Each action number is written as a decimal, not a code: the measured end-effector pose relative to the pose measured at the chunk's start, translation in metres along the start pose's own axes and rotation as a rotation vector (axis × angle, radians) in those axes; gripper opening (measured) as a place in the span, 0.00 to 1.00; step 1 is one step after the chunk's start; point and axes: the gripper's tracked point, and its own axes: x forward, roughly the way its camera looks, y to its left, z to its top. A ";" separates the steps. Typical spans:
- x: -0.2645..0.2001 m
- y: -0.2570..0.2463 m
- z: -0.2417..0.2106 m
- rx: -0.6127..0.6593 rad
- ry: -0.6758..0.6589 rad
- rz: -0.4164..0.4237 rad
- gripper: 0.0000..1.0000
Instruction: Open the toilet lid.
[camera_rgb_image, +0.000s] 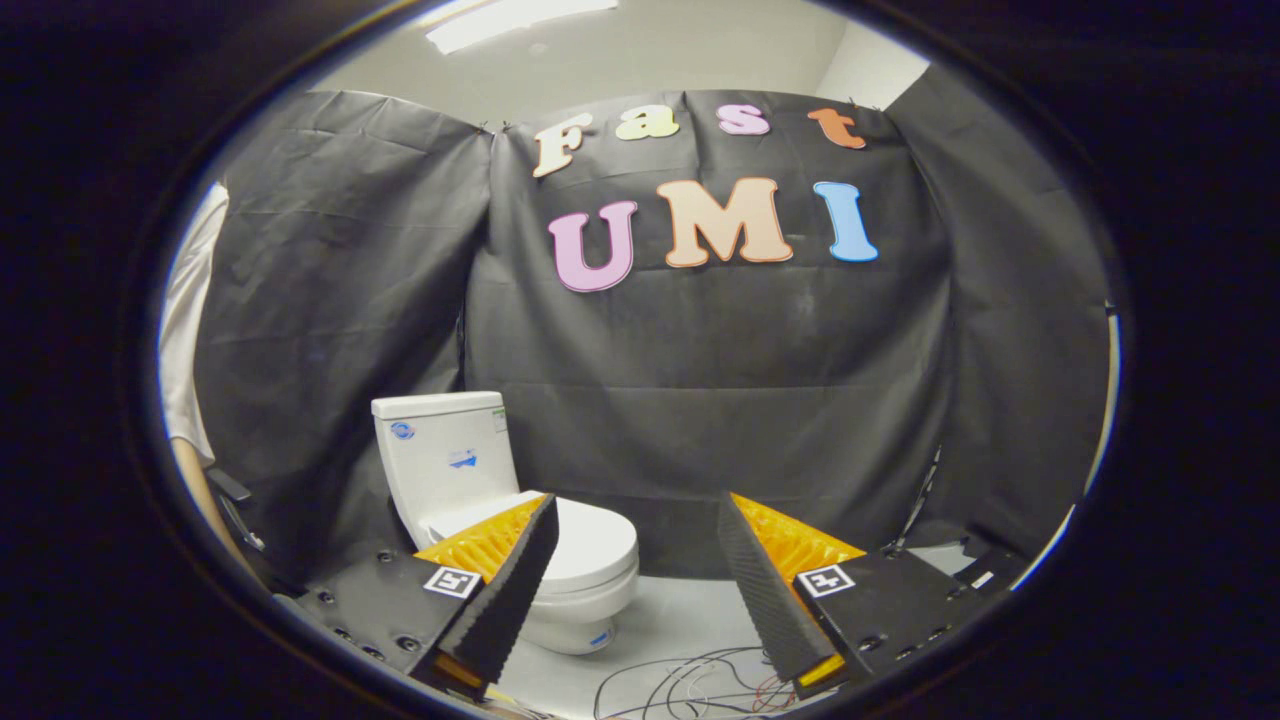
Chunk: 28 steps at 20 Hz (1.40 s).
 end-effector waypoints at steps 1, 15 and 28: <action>0.001 0.000 0.001 -0.001 -0.002 -0.002 0.99; 0.097 0.026 0.049 -0.019 -0.226 -0.055 0.93; 0.122 0.106 0.072 0.014 -0.347 -0.291 0.90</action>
